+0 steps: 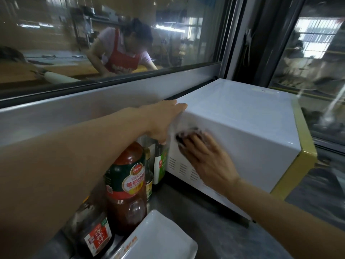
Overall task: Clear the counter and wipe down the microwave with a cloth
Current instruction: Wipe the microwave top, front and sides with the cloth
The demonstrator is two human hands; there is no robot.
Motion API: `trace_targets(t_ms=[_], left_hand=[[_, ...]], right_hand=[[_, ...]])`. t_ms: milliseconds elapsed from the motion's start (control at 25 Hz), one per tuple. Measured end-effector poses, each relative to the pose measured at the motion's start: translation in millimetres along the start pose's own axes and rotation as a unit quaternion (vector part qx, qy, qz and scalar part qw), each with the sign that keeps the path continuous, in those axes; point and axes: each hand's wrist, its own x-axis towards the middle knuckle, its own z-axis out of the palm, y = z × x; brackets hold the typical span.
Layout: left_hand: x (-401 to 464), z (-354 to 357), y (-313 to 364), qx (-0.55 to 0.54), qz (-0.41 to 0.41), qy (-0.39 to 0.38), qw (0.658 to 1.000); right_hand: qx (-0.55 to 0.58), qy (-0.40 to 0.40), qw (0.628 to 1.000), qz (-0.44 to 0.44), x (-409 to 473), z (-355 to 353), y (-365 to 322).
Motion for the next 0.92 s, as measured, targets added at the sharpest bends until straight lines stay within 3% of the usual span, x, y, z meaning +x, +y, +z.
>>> trace_targets(t_ms=[120,200,360,440,520,680,760,920], left_hand=[[4.4,7.9,7.3,0.039,0.003,0.019,0.999],[8.4,13.3,7.4,0.034,0.004,0.028,0.999],[8.3,17.8,7.0,0.027,-0.011,0.033,0.999],[6.4,19.8,9.3,0.026,-0.021,0.034,0.999],[3.6,23.0,16.5,0.043,-0.034,0.044,0.998],[3.9,38.5,40.8,0.034,-0.004,0.105,0.994],[5.2,44.2,45.1,0.001,-0.009,0.124,0.992],[5.9,48.9,48.7,-0.033,-0.027,0.131,0.991]], right_hand=[[0.017,0.056,0.997,0.055,13.5,0.6,6.6],[0.013,0.044,0.999,0.014,5.5,13.0,-12.5],[0.048,-0.129,0.981,-0.136,-26.8,38.9,-48.4],[0.033,-0.094,0.989,-0.110,-40.3,31.4,-35.8],[-0.009,-0.011,1.000,-0.020,-49.1,14.6,-9.5],[0.038,0.105,0.988,0.106,-54.2,9.6,18.7],[0.017,0.081,0.994,0.069,-63.8,19.5,5.9],[-0.010,-0.031,0.996,-0.088,-104.6,34.0,-22.4]])
